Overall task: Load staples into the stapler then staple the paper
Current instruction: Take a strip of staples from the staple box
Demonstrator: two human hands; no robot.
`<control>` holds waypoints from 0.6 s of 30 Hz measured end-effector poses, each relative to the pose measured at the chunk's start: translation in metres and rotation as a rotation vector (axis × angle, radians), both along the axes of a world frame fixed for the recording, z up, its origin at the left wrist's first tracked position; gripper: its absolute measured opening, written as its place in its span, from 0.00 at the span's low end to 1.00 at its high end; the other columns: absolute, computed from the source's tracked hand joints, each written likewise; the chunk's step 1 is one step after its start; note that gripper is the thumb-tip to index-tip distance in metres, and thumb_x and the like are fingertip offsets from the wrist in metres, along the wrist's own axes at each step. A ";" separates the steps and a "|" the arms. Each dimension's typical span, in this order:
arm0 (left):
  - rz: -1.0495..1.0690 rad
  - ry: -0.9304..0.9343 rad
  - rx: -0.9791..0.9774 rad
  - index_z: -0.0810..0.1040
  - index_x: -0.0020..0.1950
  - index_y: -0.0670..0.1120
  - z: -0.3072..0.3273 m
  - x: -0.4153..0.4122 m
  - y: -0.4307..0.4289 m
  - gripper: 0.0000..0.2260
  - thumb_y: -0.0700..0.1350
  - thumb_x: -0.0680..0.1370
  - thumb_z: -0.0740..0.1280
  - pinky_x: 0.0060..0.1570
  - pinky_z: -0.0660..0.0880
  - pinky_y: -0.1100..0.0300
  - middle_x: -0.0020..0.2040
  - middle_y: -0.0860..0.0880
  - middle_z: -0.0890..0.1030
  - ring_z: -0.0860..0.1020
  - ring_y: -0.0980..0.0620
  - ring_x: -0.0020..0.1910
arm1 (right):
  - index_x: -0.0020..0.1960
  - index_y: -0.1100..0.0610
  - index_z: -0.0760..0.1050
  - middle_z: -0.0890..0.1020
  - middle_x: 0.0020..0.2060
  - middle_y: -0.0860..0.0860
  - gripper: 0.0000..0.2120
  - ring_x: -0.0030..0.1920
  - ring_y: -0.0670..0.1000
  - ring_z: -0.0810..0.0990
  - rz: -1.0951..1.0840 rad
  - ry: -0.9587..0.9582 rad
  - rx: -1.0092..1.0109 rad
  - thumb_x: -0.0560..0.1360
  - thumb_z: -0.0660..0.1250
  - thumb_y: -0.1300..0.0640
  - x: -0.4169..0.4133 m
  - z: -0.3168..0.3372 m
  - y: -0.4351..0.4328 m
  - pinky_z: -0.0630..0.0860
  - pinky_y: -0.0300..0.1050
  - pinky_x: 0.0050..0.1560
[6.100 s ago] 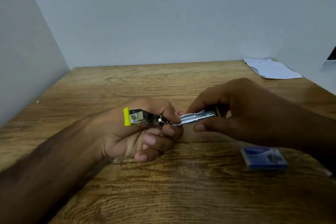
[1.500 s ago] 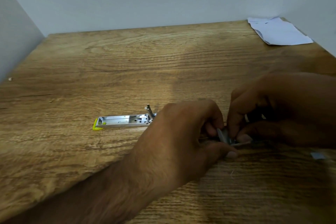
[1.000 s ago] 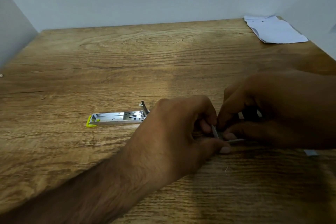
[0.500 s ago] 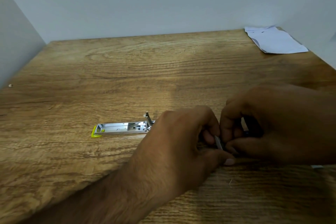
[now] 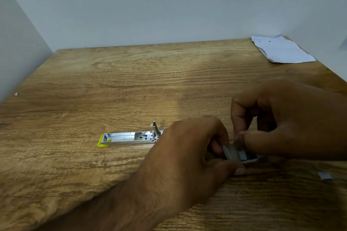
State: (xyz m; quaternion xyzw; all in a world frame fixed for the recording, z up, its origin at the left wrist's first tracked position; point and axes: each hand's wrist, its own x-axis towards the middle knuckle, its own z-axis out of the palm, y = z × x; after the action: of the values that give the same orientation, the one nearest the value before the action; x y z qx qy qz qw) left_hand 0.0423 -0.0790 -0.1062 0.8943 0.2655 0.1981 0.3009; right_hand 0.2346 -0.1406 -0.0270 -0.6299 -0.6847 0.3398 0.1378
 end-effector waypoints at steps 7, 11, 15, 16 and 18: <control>-0.004 0.021 0.015 0.77 0.48 0.58 0.000 0.000 0.000 0.19 0.64 0.66 0.78 0.35 0.72 0.70 0.41 0.60 0.80 0.78 0.63 0.40 | 0.39 0.49 0.78 0.88 0.33 0.51 0.06 0.29 0.48 0.87 -0.207 0.028 0.174 0.63 0.72 0.54 0.000 -0.008 0.000 0.85 0.43 0.35; 0.036 0.003 -0.042 0.73 0.51 0.61 0.000 0.001 -0.002 0.22 0.68 0.64 0.76 0.34 0.75 0.67 0.43 0.61 0.81 0.79 0.63 0.40 | 0.39 0.49 0.79 0.86 0.29 0.48 0.04 0.26 0.44 0.85 -0.177 0.061 0.228 0.65 0.73 0.54 -0.004 -0.013 -0.002 0.80 0.35 0.28; 0.039 -0.060 -0.083 0.73 0.49 0.61 0.003 0.000 -0.002 0.19 0.68 0.66 0.74 0.34 0.78 0.63 0.40 0.61 0.81 0.79 0.62 0.37 | 0.41 0.48 0.81 0.86 0.29 0.49 0.07 0.26 0.47 0.85 -0.198 0.164 0.244 0.66 0.76 0.48 -0.007 -0.012 0.002 0.80 0.39 0.27; 0.034 -0.102 -0.081 0.73 0.46 0.60 0.003 -0.001 -0.003 0.17 0.66 0.67 0.75 0.32 0.76 0.65 0.37 0.60 0.80 0.79 0.62 0.34 | 0.42 0.48 0.81 0.86 0.29 0.49 0.09 0.25 0.47 0.85 -0.203 0.185 0.252 0.65 0.76 0.46 -0.007 -0.013 0.003 0.80 0.38 0.26; 0.024 -0.212 -0.027 0.73 0.38 0.55 0.004 -0.005 -0.005 0.15 0.59 0.71 0.76 0.27 0.67 0.71 0.27 0.59 0.74 0.74 0.62 0.26 | 0.42 0.48 0.82 0.86 0.28 0.49 0.12 0.24 0.46 0.84 -0.219 0.220 0.253 0.61 0.76 0.45 -0.007 -0.012 0.004 0.78 0.37 0.25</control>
State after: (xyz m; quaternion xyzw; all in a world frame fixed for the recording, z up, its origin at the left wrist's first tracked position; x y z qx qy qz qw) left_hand 0.0376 -0.0838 -0.1021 0.8610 0.2453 0.2915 0.3369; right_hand 0.2280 -0.1366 -0.0393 -0.6375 -0.6299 0.3009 0.3259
